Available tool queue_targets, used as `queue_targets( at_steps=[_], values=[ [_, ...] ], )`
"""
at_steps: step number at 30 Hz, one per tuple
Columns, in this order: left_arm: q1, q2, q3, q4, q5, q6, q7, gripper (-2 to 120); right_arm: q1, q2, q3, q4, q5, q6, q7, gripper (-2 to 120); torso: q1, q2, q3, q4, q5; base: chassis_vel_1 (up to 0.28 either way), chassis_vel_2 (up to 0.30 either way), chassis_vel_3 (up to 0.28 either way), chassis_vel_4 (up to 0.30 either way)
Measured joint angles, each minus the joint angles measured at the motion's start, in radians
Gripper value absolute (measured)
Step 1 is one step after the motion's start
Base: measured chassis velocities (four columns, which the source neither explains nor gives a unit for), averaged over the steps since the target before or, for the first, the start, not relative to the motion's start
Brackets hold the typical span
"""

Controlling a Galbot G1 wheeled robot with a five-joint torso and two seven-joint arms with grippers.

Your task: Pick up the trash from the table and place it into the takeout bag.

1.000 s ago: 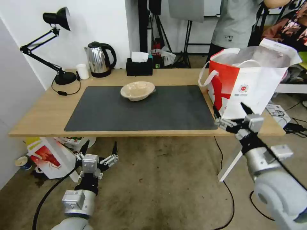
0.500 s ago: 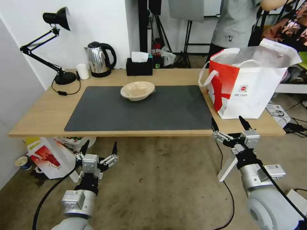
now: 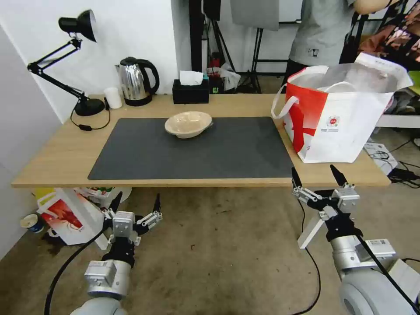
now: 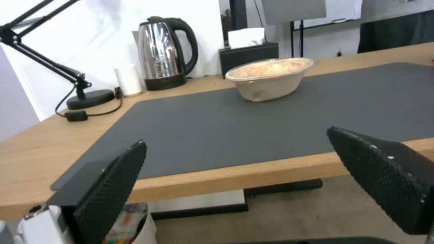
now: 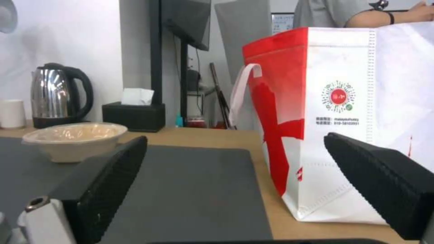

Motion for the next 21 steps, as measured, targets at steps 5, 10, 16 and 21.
queue_targets(
  at_steps=[5,10,16,21],
  values=[
    [0.000,0.000,0.000,0.000,0.000,0.000,0.000,100,-0.029,0.011,-0.001,-0.022,-0.015,0.067,-0.023,100,0.000,0.000,0.000,0.0000,0.0000,0.000,0.000,0.000,0.000],
    [0.000,0.000,0.000,0.000,0.000,0.000,0.000,100,-0.058,0.032,-0.010,-0.044,-0.041,0.123,-0.034,100,0.000,0.000,0.000,0.0000,0.0000,0.000,0.000,0.000,0.000],
    [0.000,0.000,0.000,0.000,0.000,0.000,0.000,100,-0.068,0.056,-0.028,-0.069,-0.075,0.182,-0.035,100,0.000,0.000,0.000,0.0000,0.0000,0.000,0.000,0.000,0.000],
    [0.000,0.000,0.000,0.000,0.000,0.000,0.000,100,-0.067,0.064,-0.032,-0.075,-0.088,0.196,-0.034,100,0.000,0.000,0.000,0.0000,0.0000,0.000,0.000,0.000,0.000]
  ],
)
